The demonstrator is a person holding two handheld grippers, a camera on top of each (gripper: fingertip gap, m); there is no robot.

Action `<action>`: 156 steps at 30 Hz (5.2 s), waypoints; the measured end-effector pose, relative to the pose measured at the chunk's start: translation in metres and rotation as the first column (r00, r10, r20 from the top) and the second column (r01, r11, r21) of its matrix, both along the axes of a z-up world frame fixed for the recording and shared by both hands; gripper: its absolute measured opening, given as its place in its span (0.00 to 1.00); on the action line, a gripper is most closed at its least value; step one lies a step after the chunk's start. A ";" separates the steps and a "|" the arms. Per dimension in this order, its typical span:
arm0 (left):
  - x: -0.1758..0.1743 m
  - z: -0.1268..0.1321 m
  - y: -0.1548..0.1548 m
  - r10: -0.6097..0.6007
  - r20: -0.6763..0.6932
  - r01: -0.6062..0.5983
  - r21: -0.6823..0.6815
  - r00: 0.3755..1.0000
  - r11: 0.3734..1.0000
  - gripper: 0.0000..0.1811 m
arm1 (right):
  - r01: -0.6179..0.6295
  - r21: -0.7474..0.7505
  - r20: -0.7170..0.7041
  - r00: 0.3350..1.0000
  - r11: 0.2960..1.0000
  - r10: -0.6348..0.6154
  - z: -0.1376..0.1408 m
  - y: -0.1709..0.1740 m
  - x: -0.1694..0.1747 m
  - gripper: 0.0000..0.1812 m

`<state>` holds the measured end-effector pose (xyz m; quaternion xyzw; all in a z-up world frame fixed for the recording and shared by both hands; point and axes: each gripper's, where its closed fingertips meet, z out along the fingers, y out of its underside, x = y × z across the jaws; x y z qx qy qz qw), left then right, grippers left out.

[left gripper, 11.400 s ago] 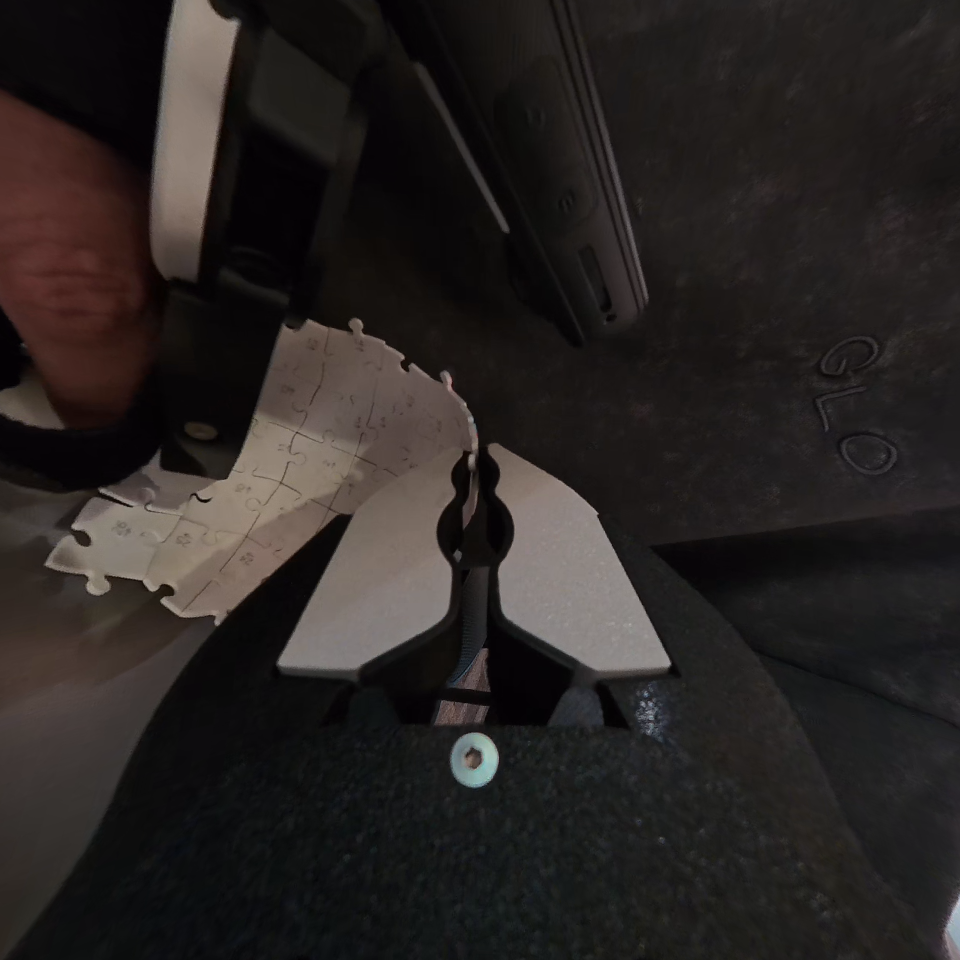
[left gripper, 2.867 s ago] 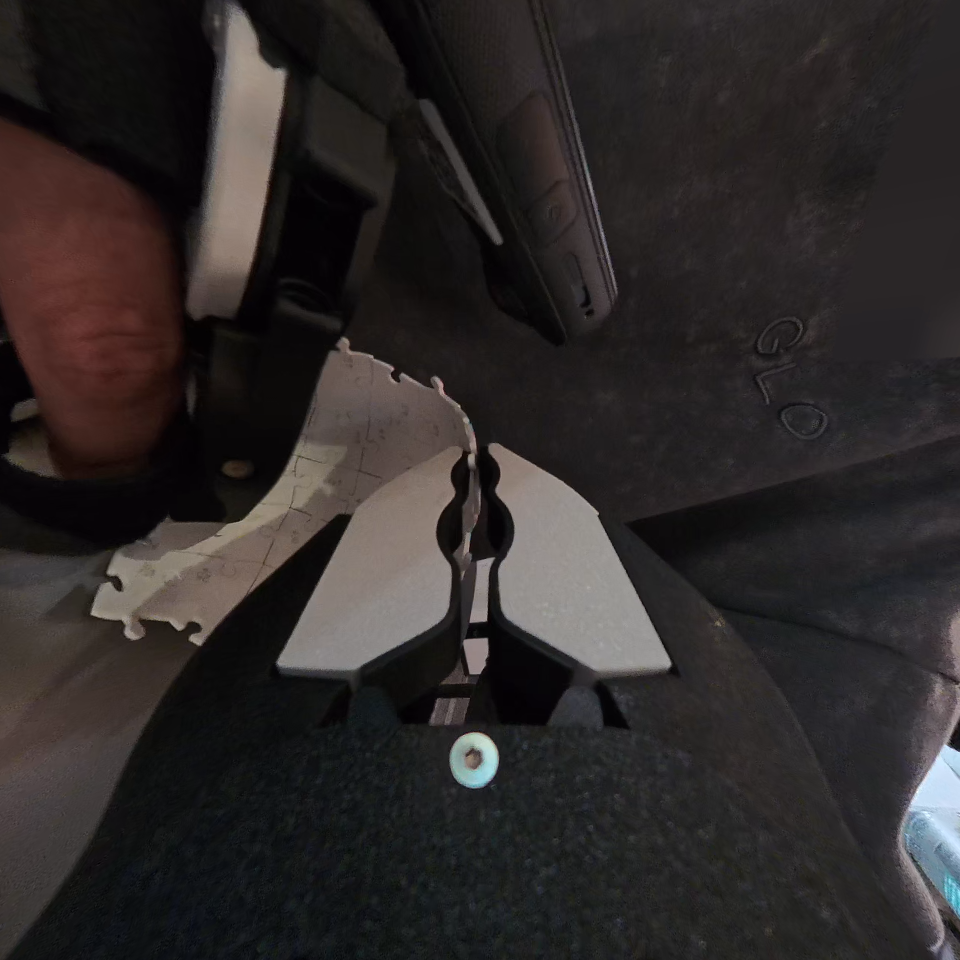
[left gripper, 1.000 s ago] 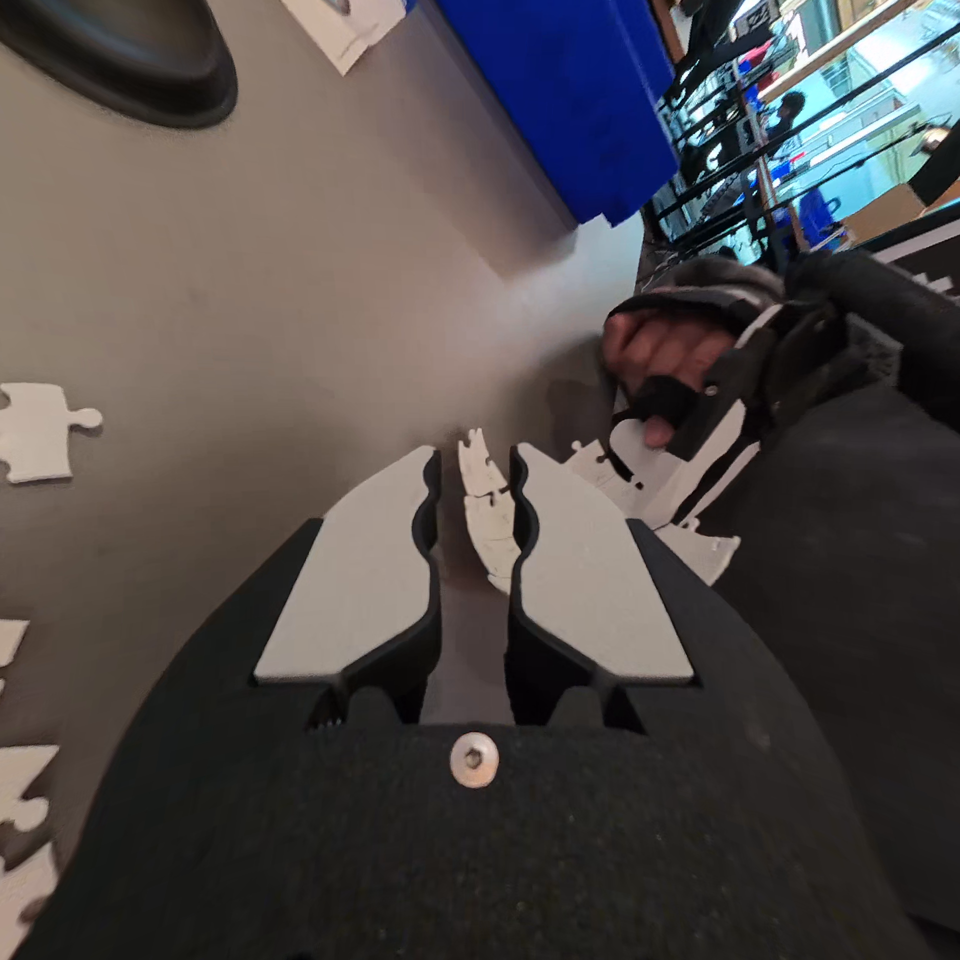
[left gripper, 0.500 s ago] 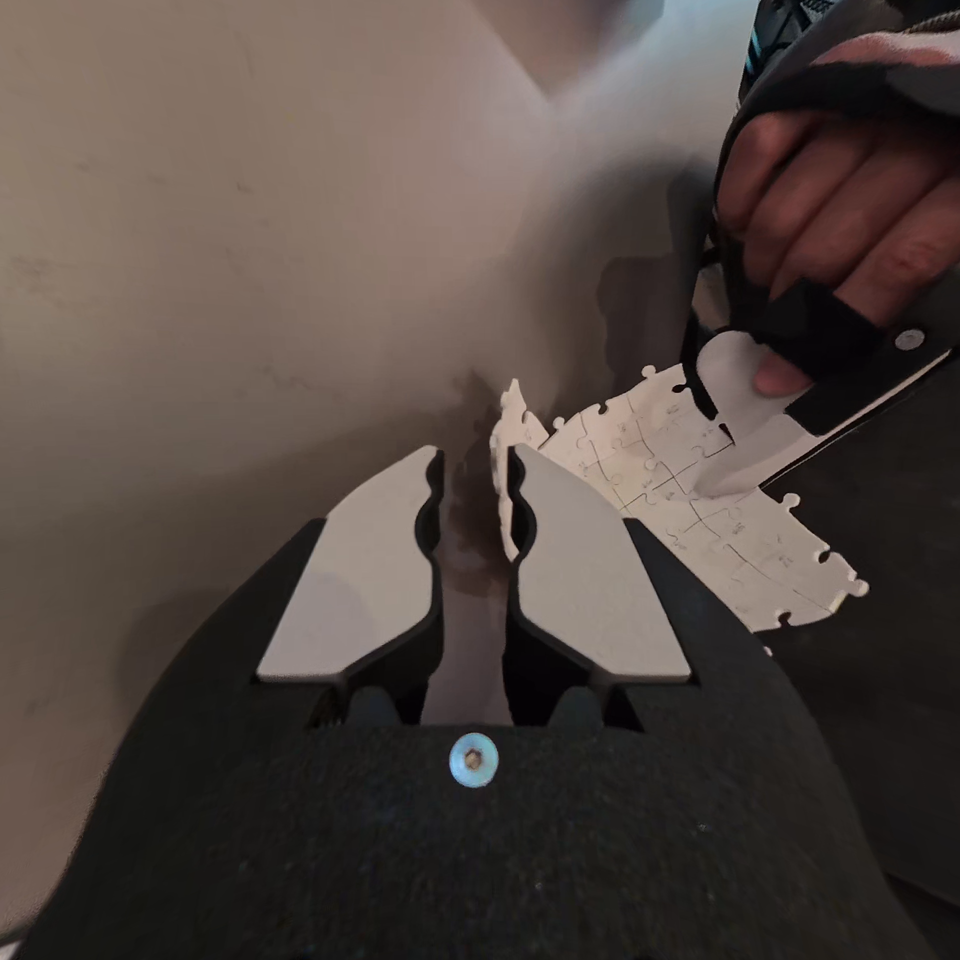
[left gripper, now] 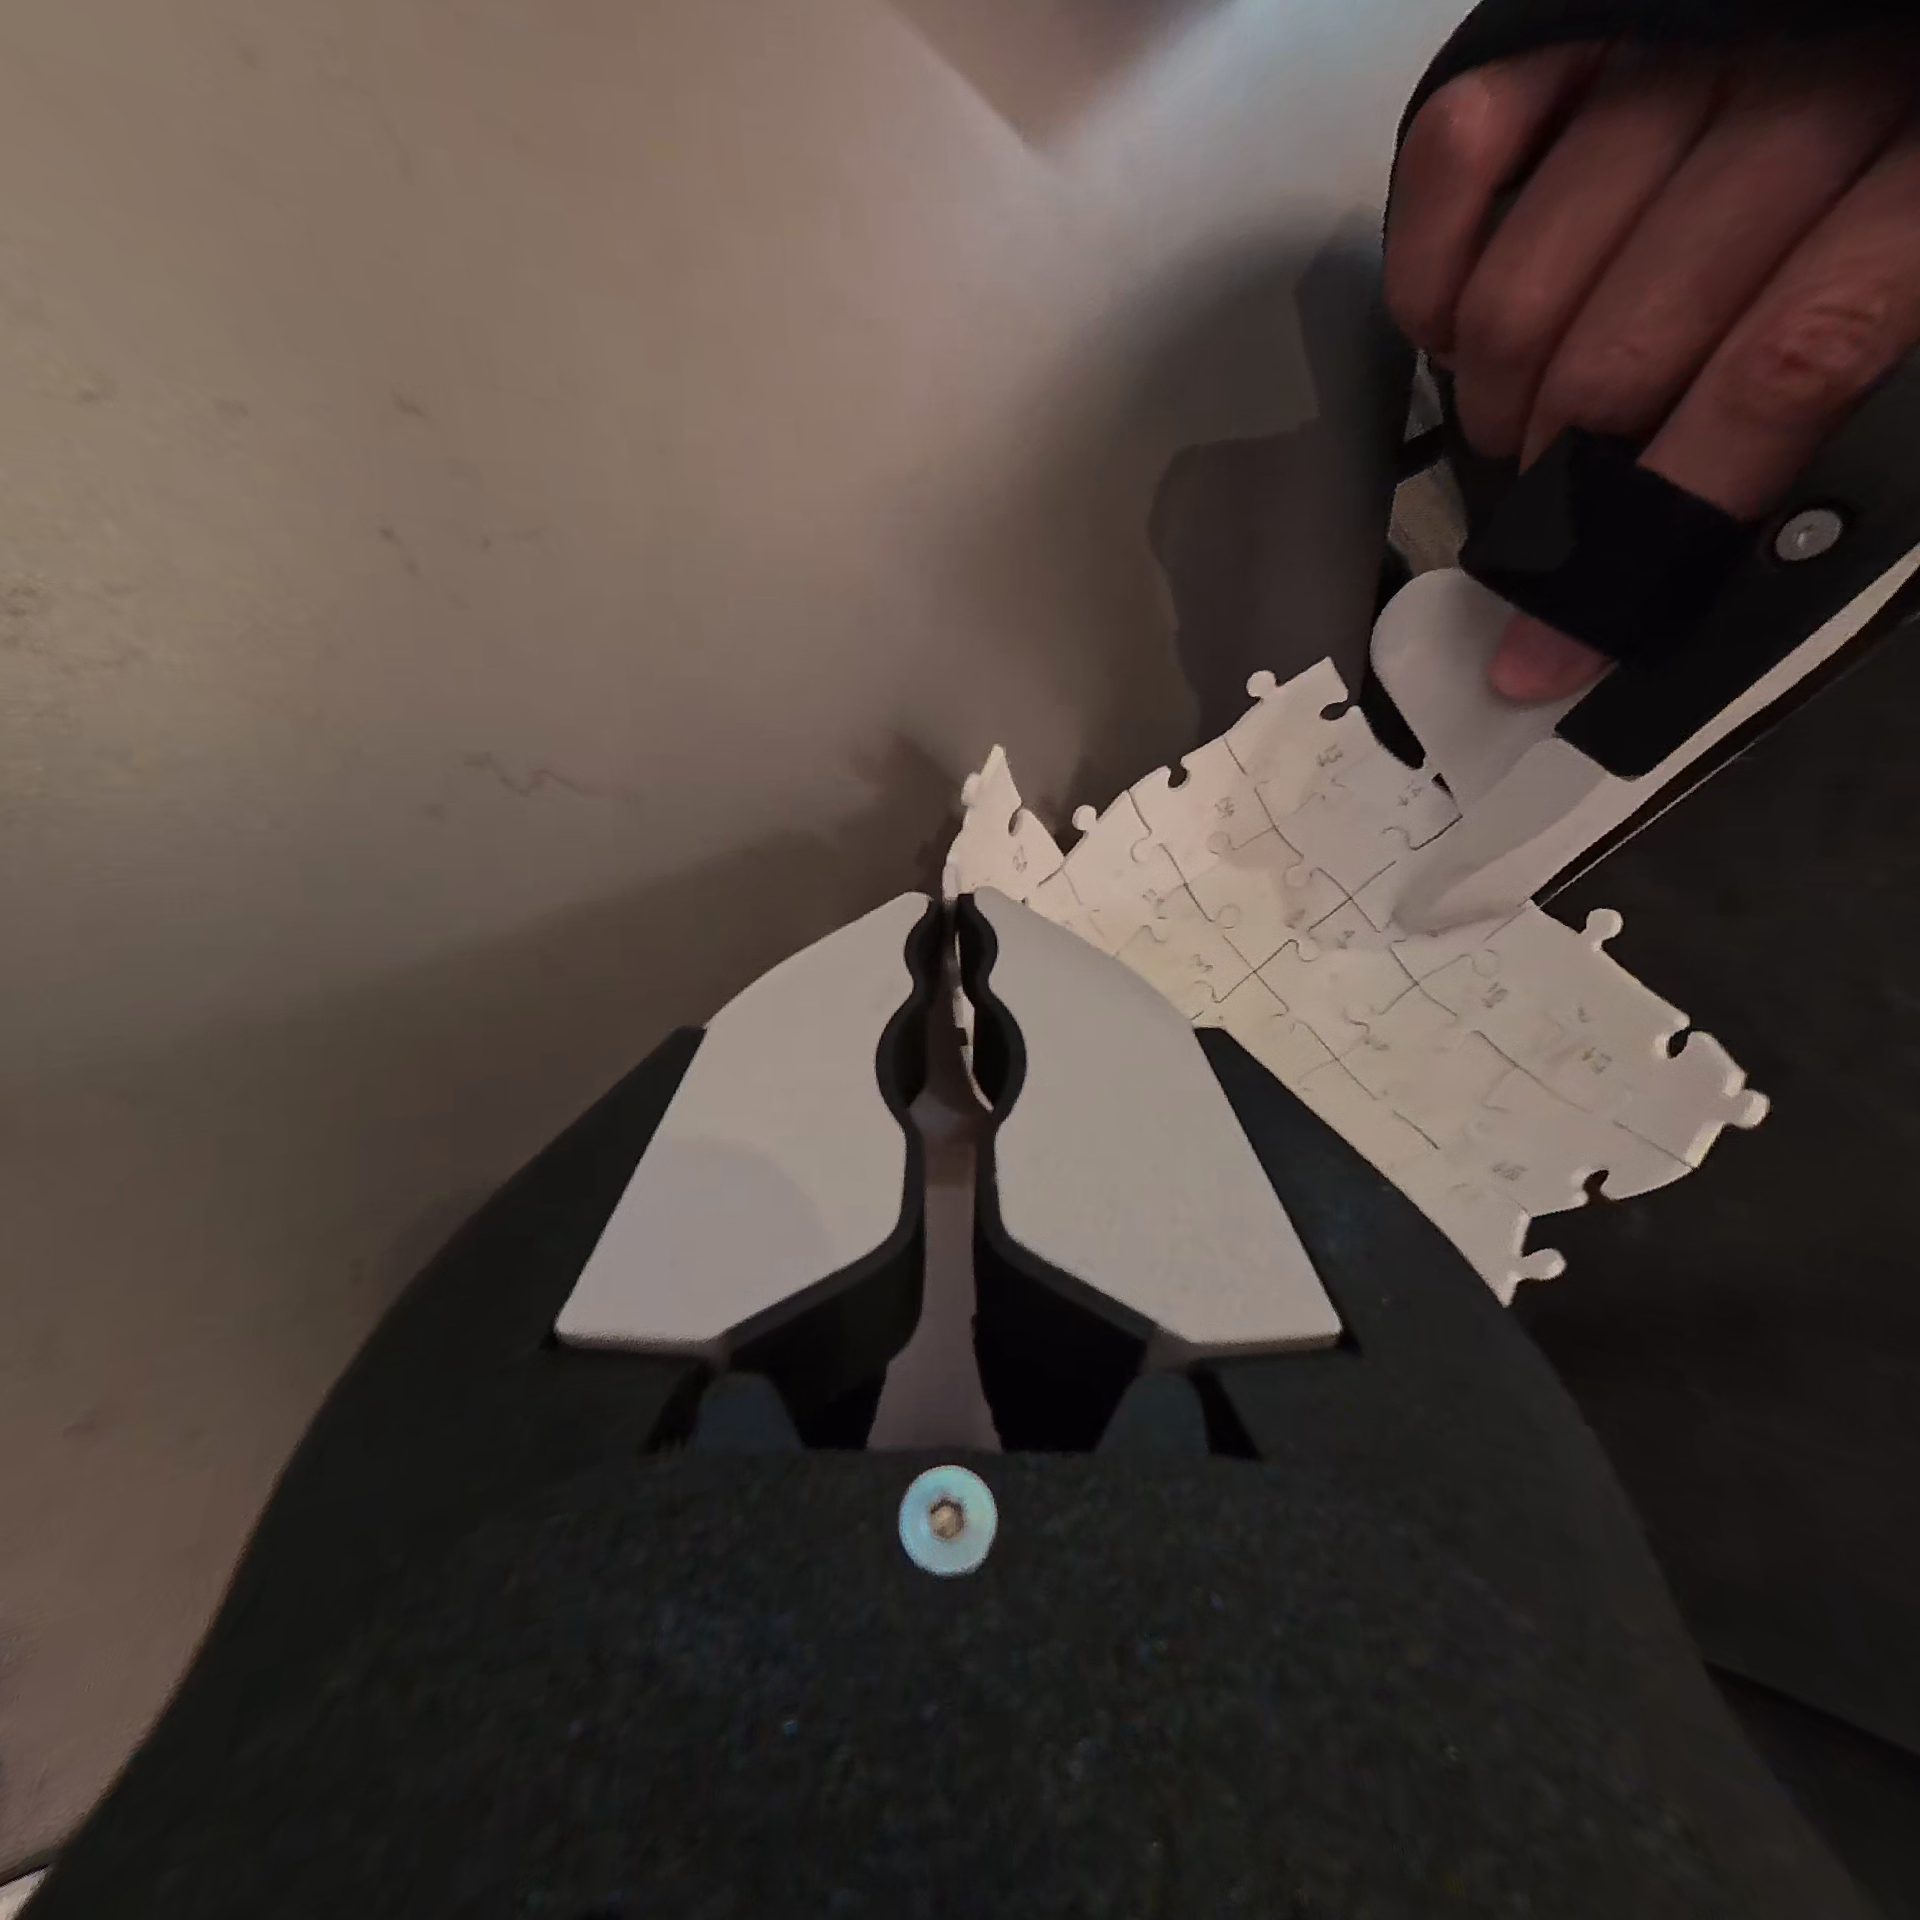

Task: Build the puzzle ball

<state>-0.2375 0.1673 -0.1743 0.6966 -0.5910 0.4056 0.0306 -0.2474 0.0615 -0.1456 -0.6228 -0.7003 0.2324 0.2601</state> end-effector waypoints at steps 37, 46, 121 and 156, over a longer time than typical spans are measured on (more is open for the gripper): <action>-0.004 -0.006 0.002 0.023 0.008 -0.023 -0.018 1.000 1.000 0.01 | 0.025 -0.158 -0.099 0.994 0.987 -0.041 -0.005 0.079 0.000 0.00; -0.003 -0.007 0.001 0.013 0.010 -0.012 -0.038 1.000 0.999 0.01 | -0.161 -0.133 0.175 0.967 0.978 0.183 -0.032 0.079 0.005 0.00; -0.090 -0.004 -0.009 0.732 0.025 -0.728 -0.081 0.681 0.680 0.01 | 0.357 -0.151 -0.219 0.897 0.922 -0.383 0.022 0.149 0.016 0.14; -0.052 0.003 0.008 0.798 0.127 -0.802 -0.031 0.590 0.597 0.01 | 0.721 -0.039 -0.575 0.550 0.692 -0.606 0.054 0.139 0.067 0.12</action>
